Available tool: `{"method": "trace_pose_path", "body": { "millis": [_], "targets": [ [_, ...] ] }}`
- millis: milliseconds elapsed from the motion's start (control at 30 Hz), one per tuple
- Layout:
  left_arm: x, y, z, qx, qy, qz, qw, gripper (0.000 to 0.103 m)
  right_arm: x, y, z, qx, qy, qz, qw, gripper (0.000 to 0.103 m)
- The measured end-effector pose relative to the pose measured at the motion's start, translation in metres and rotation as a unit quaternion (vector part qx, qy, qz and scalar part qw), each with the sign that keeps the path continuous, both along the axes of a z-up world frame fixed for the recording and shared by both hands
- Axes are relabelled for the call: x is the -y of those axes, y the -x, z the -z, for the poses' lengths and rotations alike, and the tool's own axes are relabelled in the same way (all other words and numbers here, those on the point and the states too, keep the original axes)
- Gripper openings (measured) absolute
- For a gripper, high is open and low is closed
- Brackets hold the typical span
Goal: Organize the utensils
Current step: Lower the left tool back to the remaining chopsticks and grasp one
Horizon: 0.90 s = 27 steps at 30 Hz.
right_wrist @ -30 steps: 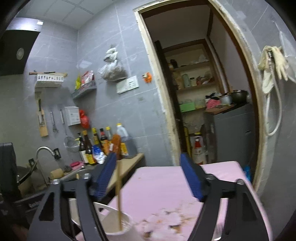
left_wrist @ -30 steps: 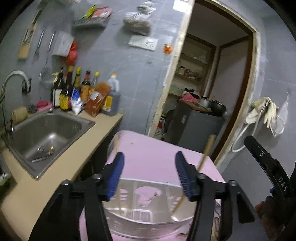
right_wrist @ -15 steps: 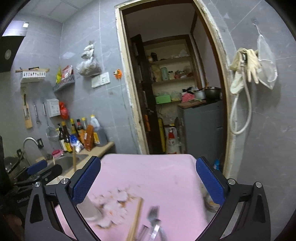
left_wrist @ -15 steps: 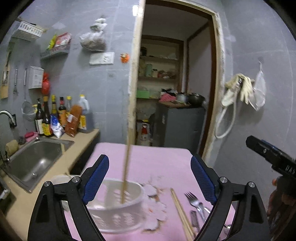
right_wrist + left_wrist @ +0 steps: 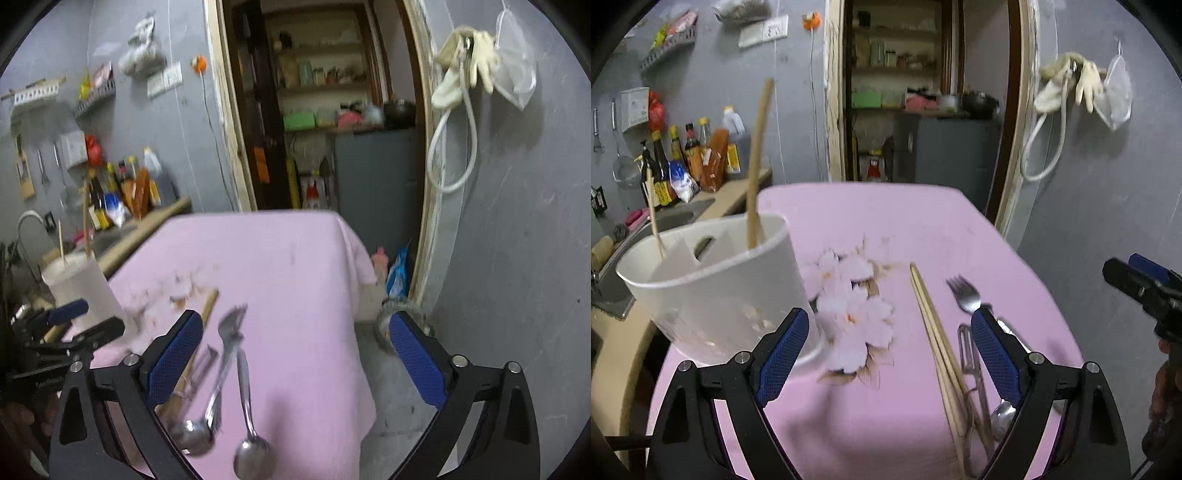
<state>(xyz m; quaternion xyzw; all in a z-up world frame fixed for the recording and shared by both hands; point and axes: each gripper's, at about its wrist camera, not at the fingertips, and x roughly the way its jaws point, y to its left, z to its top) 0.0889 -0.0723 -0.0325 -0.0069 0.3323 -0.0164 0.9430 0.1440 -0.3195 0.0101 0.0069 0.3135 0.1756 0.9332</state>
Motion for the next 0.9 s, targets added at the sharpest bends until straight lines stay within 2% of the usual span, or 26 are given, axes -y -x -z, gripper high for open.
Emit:
{"method": "trace_pose_path", "body": {
  "millis": [67,133,167,233,333,400,533,600,900],
  "targets": [
    [0.004,-0.005,0.01,-0.012,0.0,0.003,0.9999,0.083,-0.003,0.0,0.013,-0.015,0.009,-0.006,1.0,0.093],
    [0.006,-0.011,0.018,-0.024,0.002,0.011,0.9996,0.076,-0.006,0.001,0.023,-0.029,0.013,-0.013,0.999,0.085],
    [0.008,-0.015,0.023,-0.034,0.002,0.017,0.9993,0.07,-0.008,0.001,0.029,-0.038,0.014,-0.018,0.999,0.084],
    [0.011,-0.022,0.033,-0.056,0.004,0.03,0.998,0.062,-0.011,0.002,0.037,-0.051,0.014,-0.025,0.998,0.075],
    [0.01,-0.033,0.047,-0.093,0.014,0.043,0.9947,0.044,-0.016,0.003,0.051,-0.07,0.02,-0.031,0.997,0.062],
    [0.008,-0.04,0.055,-0.117,0.026,0.05,0.9916,0.032,-0.018,0.003,0.057,-0.081,0.02,-0.035,0.996,0.058],
    [0.002,-0.052,0.066,-0.151,0.056,0.058,0.9852,0.023,-0.021,0.003,0.066,-0.102,0.019,-0.042,0.994,0.044],
    [0.0,-0.056,0.069,-0.159,0.069,0.063,0.9828,0.02,-0.025,0.004,0.069,-0.107,0.023,-0.049,0.993,0.041],
    [-0.01,-0.072,0.069,-0.188,0.111,0.069,0.9734,0.008,-0.037,0.005,0.068,-0.105,0.064,-0.067,0.99,0.036]
  ]
}}
